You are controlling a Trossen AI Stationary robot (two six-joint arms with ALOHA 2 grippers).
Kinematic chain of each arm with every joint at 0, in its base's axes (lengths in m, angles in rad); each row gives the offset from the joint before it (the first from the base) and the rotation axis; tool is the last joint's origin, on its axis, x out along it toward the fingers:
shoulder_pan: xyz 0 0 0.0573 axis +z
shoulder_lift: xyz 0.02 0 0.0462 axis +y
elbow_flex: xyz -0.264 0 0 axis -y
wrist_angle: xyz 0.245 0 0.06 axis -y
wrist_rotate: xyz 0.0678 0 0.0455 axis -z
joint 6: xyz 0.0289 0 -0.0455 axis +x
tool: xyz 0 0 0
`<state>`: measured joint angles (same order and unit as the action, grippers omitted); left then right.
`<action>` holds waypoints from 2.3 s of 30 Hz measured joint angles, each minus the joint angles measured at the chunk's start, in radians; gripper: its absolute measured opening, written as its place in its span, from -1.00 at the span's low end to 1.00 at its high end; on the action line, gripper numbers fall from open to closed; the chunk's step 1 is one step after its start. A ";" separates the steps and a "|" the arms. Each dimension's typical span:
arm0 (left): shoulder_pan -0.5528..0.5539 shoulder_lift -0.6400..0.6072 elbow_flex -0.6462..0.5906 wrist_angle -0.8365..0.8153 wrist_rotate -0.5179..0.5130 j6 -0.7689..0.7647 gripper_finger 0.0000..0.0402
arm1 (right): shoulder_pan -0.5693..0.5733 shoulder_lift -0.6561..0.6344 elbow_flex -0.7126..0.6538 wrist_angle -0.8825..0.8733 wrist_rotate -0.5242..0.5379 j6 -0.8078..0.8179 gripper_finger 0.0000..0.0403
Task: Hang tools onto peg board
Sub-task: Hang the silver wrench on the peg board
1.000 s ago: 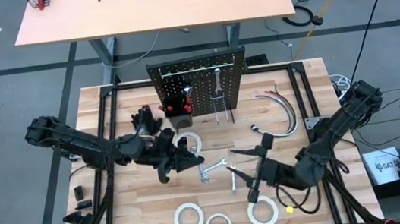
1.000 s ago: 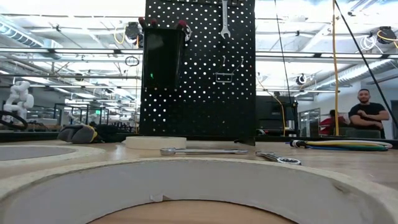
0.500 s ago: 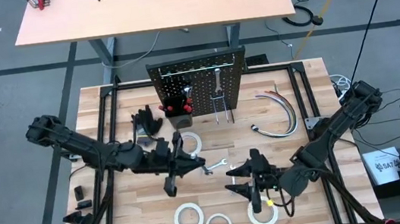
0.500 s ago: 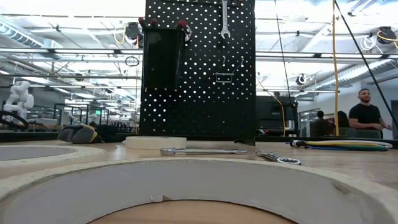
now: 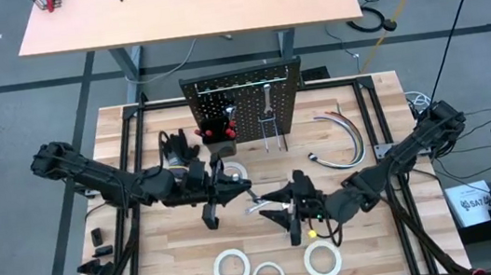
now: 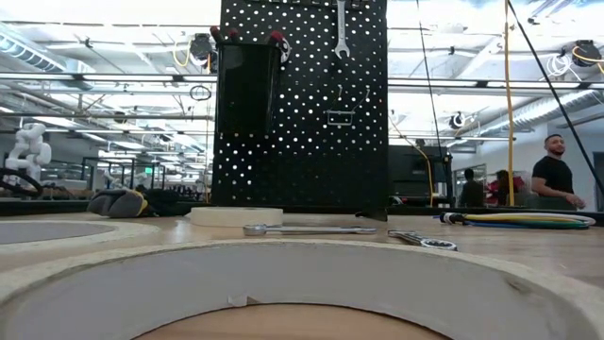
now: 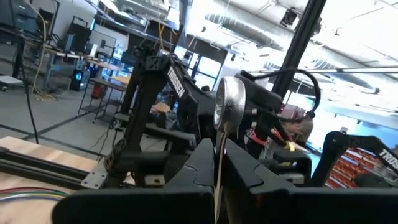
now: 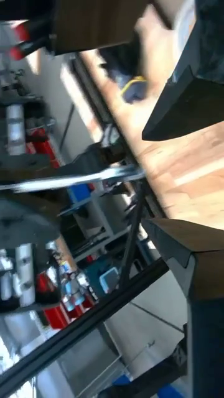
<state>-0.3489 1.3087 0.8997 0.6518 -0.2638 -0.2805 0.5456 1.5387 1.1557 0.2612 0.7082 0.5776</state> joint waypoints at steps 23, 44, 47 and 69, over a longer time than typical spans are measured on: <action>0.015 0.000 0.000 -0.015 0.001 -0.021 -0.97 | -0.075 -0.001 0.000 0.019 -0.086 -0.141 -0.03; 0.012 -0.002 -0.001 -0.009 0.027 0.031 -0.76 | -0.108 0.000 0.000 0.097 -0.128 -0.204 -0.96; 0.000 -0.002 -0.001 -0.020 0.023 0.098 -0.59 | -0.117 0.000 0.000 0.114 -0.134 -0.227 -0.97; -0.040 -0.286 -0.022 -0.540 -0.117 -0.027 -0.37 | -0.430 -0.156 -0.499 0.774 -0.312 -0.046 -0.97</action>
<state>-0.3885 1.0230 0.8775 0.1122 -0.3812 -0.3080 0.1157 1.3827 0.6563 1.0356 0.3961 0.5316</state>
